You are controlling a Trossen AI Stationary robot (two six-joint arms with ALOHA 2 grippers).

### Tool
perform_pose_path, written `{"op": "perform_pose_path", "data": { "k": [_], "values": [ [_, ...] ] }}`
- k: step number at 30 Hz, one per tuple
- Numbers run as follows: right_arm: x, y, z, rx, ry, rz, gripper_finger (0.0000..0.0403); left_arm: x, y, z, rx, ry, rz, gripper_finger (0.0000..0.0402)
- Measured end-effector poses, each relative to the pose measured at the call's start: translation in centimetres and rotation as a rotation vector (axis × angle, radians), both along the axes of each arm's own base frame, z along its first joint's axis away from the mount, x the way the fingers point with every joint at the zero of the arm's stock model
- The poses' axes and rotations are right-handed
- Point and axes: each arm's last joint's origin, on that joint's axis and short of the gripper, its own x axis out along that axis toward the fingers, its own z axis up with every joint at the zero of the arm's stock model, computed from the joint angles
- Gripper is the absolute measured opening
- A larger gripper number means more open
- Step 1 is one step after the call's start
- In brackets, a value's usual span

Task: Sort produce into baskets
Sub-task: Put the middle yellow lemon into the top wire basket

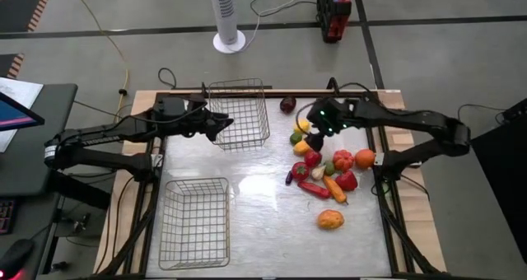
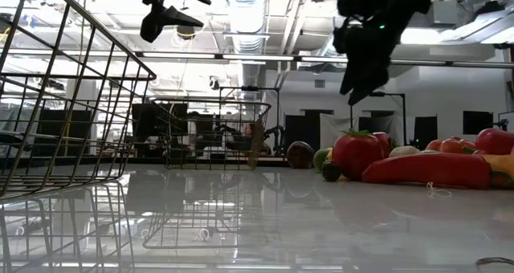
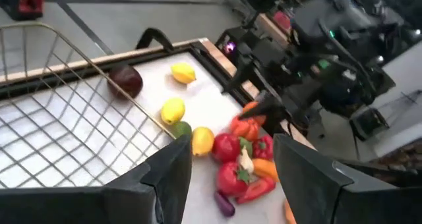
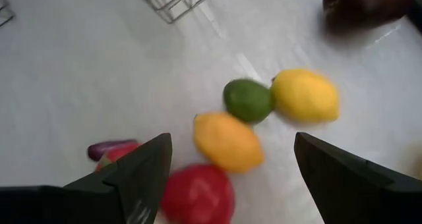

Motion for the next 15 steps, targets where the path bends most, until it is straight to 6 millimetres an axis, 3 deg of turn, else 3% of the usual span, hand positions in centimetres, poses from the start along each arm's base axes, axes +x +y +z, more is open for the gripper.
{"op": "perform_pose_path", "data": {
  "k": [6, 15],
  "values": [
    [1.2, -2.2, -0.3, -0.01, 0.03, 0.04, 0.0345, 0.0, -0.2, -0.1, -0.026, 0.004, -0.045, 0.0198],
    [1.5, -4.2, -3.0, 0.005, 0.146, 0.145, 0.0341, 0.1, -0.6, -0.2, -0.033, 0.013, -0.037, 0.0198]
  ]
}}
